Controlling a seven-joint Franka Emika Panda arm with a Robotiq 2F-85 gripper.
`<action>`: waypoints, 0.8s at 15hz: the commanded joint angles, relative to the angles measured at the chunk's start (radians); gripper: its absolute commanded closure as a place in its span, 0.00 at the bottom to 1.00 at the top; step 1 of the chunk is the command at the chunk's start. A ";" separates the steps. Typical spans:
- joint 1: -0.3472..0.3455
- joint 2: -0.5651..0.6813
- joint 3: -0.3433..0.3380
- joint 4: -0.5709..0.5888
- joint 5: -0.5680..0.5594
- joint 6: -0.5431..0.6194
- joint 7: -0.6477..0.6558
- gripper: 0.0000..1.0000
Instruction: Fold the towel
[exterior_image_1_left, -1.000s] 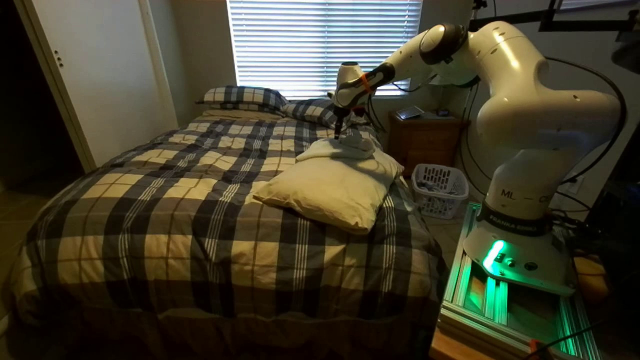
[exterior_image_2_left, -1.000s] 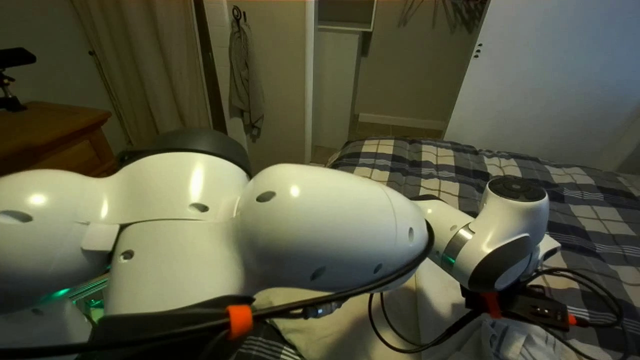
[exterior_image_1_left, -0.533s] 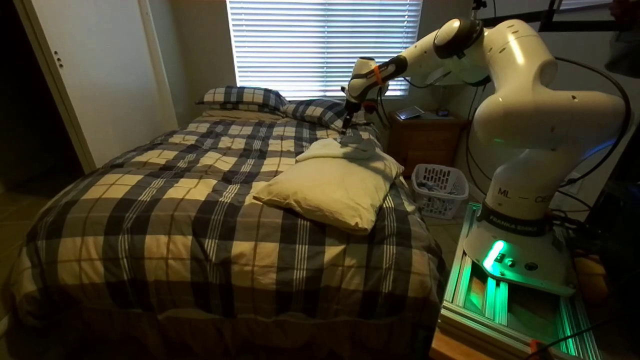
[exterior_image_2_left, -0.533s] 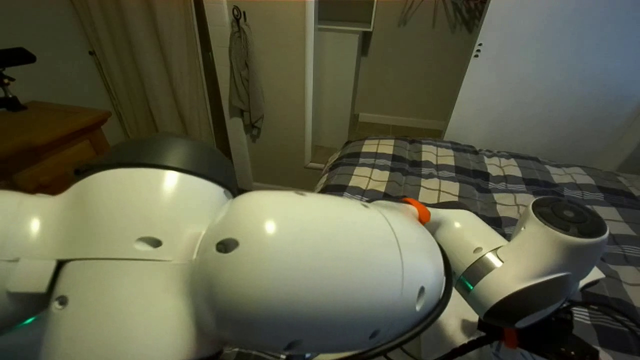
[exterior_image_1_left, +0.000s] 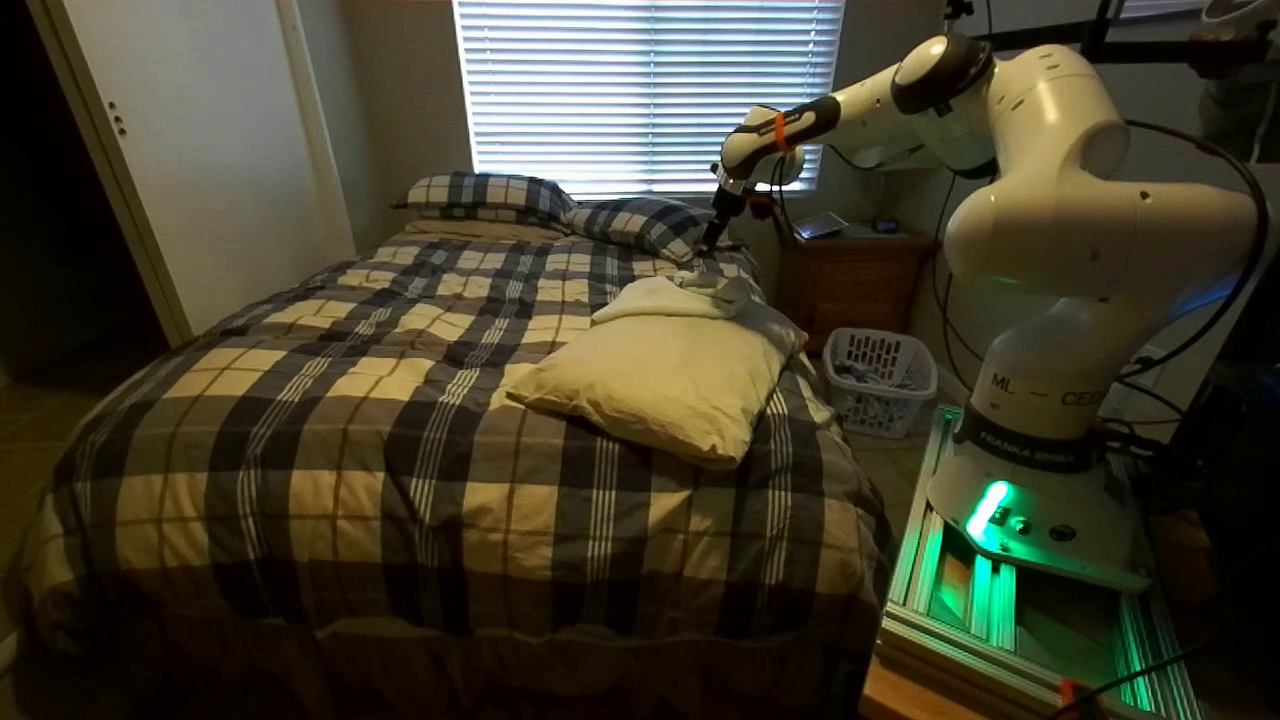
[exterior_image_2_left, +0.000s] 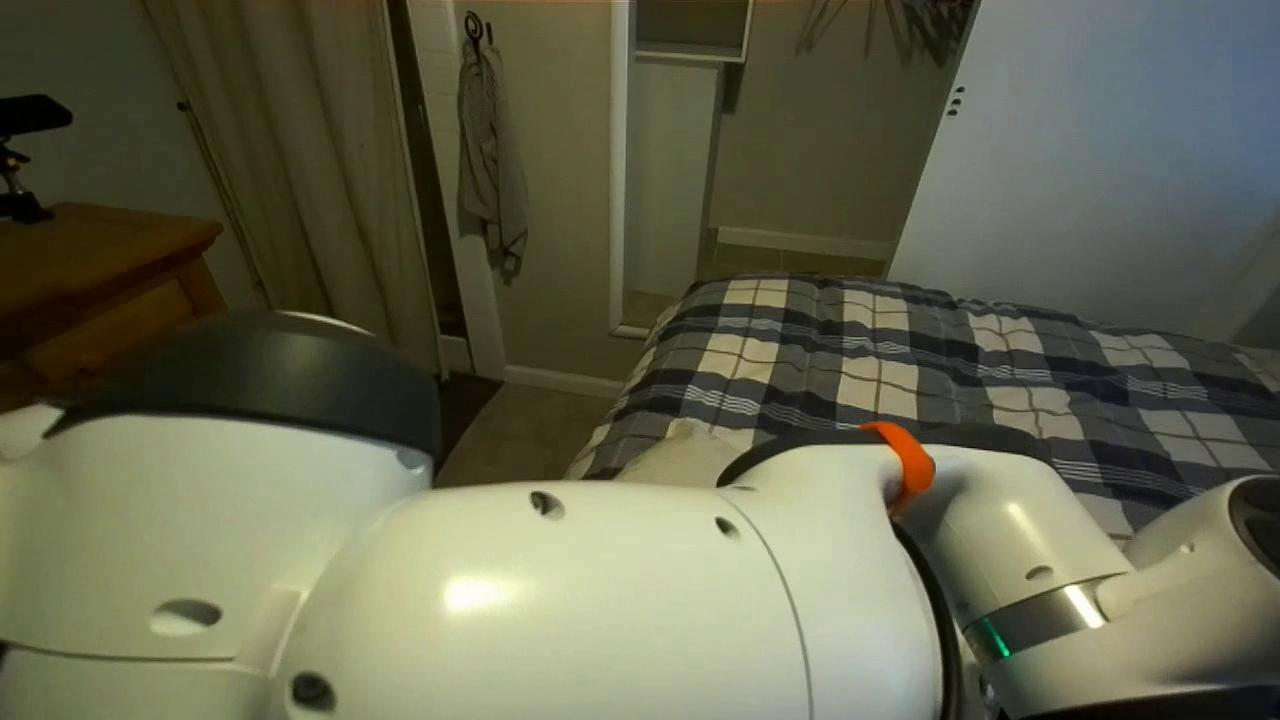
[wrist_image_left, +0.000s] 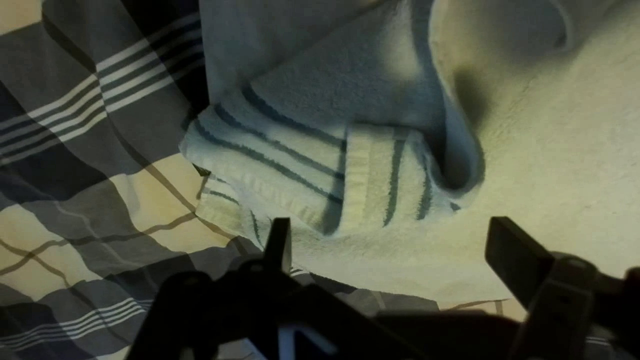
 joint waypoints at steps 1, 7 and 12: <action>0.018 0.063 0.011 0.090 0.027 -0.053 -0.029 0.00; 0.073 0.159 0.018 0.197 0.033 -0.129 -0.039 0.00; 0.089 0.211 0.038 0.266 0.043 -0.162 -0.070 0.00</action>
